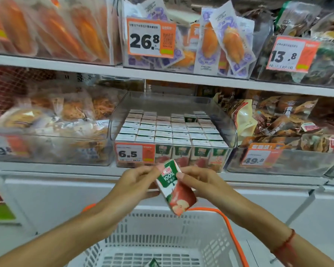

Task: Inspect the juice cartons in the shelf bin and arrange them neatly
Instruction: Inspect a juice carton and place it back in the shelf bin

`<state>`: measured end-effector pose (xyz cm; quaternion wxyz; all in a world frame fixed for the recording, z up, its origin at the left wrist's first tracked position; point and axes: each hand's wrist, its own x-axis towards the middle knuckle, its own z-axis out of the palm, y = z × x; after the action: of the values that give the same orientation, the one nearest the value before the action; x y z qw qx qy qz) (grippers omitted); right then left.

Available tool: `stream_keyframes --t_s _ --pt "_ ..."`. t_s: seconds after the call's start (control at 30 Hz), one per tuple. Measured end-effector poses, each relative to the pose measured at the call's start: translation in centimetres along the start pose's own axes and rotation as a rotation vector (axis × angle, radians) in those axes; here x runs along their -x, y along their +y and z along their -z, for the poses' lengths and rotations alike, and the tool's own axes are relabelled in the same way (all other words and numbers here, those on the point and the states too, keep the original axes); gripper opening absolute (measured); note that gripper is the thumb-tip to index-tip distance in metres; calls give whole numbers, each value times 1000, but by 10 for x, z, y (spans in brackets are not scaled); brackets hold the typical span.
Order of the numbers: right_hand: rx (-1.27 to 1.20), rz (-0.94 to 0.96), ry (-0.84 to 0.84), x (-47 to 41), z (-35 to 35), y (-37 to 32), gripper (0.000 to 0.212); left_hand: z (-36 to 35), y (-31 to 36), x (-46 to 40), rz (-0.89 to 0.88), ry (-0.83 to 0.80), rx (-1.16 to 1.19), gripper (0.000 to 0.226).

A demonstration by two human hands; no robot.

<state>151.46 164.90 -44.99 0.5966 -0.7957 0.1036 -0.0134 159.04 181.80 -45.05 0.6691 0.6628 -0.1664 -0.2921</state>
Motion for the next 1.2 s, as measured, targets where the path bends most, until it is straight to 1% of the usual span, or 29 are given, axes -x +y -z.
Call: stream_keyframes --t_s 0.07,0.17,0.27,0.4,0.47,0.53,0.6,0.73,0.8,0.93,1.07,1.13,1.2 --pt "-65 4 23 3 -6 7 27 2 -6 1 39 -22 28 28" --pt "-90 13 132 4 -10 17 44 2 -15 -3 82 -44 132 31" --pt "-112 -28 226 1 -12 21 54 2 -24 -7 88 -40 107 35" --pt "-189 -96 132 0 -7 20 50 7 -30 -10 23 -40 -55 33" --pt "-193 -107 132 -1 -2 18 54 9 -29 -10 10 -95 -112 30" --pt "-181 -118 158 -1 0 19 59 8 -30 -11 16 -145 -111 28" --pt "-166 -125 169 -1 0 21 56 6 -31 -11 34 -158 -62 27" --pt "-188 -116 180 1 -4 23 26 4 -35 -13 141 -63 104 34" --pt "-201 -122 193 2 -5 23 20 4 -36 -14 180 -14 143 34" --pt "-149 -122 226 2 -8 25 24 4 -37 -15 157 -18 96 33" --pt "-131 -129 250 3 -11 27 31 1 -39 -15 115 -115 -56 49" --pt "-153 -128 239 4 -11 28 31 1 -40 -15 106 -123 -126 54" --pt "-158 -132 217 5 -10 29 28 4 -40 -17 93 -106 -177 52"
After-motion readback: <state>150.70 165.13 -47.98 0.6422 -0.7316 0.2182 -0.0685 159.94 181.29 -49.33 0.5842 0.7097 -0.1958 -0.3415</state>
